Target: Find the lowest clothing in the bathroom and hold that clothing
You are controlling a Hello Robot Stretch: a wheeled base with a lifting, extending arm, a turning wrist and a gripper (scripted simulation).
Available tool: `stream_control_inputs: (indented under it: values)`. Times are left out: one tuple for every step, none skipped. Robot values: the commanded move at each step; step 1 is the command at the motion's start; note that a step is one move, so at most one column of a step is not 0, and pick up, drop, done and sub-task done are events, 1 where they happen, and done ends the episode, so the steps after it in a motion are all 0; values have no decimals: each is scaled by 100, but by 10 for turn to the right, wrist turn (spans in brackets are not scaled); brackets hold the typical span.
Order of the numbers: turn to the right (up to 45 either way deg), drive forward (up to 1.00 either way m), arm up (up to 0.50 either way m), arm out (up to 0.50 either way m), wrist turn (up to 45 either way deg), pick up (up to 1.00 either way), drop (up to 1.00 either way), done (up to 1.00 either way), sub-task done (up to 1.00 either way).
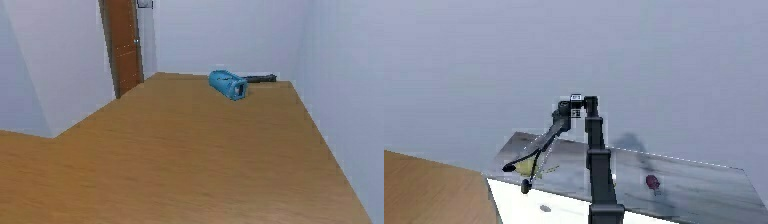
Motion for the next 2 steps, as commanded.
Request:
stream_control_inputs:
  values:
    - [0, 0, 0, 0, 450, 0, 0, 0, 0]
    - [0, 0, 0, 0, 420, 0, 0, 0, 0]
